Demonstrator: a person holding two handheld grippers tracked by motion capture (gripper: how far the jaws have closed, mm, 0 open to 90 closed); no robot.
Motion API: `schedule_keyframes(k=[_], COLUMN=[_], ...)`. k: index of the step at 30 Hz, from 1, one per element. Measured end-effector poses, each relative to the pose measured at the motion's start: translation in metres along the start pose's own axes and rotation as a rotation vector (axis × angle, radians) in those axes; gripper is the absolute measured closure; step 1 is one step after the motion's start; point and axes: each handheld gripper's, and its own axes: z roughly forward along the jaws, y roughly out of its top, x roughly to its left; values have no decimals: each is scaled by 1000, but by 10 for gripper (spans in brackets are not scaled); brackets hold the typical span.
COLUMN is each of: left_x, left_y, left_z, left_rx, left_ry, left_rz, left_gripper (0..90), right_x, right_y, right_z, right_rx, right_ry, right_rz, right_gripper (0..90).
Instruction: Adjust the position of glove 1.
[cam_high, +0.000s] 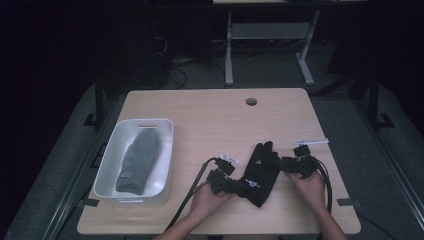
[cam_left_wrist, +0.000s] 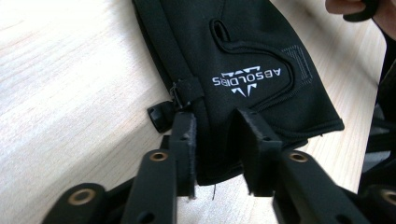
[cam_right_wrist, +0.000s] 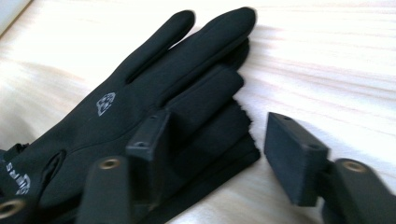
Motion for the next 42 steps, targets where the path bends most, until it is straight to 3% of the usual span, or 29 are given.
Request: schedule_keyframes(k=[4, 8, 12, 27, 42], left_x=[1, 4, 8, 9, 3], left_y=[1, 0, -4, -4, 1], left_z=[0, 1, 0, -12, -36], left_rx=[10, 0, -32, -45, -89], left_ry=[-3, -21, -51, -72, -58], left_rz=[7, -1, -48, -37, -3], left_gripper=[763, 792, 804, 811, 811], right_x=[0, -3, -3, 1, 14], right_y=[-1, -2, -2, 2, 24], right_z=[2, 3, 2, -11, -22], right_rx=[7, -2, -29, -72, -113], right_ry=[43, 86, 112, 177, 220], right_rz=[17, 66, 79, 126, 109], right_gripper=[576, 669, 739, 754, 754])
